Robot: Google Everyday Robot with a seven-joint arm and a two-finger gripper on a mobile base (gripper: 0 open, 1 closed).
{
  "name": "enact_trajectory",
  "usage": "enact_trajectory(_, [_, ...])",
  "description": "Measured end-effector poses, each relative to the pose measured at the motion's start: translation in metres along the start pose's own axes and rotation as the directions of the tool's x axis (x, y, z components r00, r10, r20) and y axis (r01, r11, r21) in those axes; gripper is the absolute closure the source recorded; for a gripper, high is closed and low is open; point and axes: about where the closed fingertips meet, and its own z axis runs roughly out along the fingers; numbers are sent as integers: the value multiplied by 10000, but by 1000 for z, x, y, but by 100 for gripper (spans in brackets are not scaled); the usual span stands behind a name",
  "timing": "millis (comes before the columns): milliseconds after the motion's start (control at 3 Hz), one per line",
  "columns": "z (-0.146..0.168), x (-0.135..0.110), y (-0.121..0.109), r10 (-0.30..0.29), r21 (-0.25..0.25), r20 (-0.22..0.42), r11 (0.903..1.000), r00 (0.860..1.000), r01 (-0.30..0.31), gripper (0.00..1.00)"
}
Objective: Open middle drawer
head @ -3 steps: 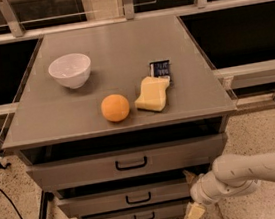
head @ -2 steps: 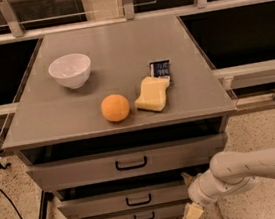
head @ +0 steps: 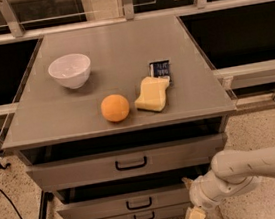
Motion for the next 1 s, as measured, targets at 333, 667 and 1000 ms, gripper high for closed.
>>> enact_trajectory(333, [-2, 4, 16, 406, -605, -247, 9973, 9989, -420, 0])
enact_trajectory(667, [-3, 7, 25, 672, -1022, -415, 9922, 9969, -712, 0])
enact_trajectory(1000, [-7, 10, 37, 860, -1387, -546, 9860, 9948, -928, 0])
